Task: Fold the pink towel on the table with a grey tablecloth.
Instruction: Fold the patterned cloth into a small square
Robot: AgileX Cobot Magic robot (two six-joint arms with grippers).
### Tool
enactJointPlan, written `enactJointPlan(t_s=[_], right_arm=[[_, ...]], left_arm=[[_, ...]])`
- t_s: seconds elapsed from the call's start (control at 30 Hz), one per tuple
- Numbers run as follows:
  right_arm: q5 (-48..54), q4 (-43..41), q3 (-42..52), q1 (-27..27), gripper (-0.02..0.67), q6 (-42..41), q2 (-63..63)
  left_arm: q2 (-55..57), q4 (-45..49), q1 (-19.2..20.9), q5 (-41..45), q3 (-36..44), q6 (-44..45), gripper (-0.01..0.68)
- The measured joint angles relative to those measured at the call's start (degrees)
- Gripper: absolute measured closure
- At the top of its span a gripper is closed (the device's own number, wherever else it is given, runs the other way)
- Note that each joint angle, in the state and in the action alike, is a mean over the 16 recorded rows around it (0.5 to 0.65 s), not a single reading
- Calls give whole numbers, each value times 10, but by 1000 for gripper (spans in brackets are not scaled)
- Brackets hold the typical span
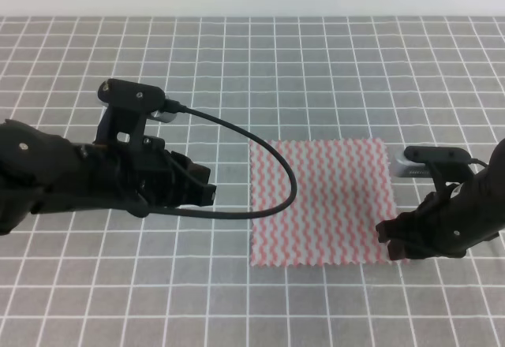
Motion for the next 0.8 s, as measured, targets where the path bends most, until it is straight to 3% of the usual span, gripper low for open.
enactJointPlan(t_s=[0.33,0.8], right_arm=[[0,1,0,0,459,-4,-1],[0,1,-6,0,616,-4,-2]], left_arm=[[1,1,0,0,0,1,673],[-3,0,0,1,0,23,672]])
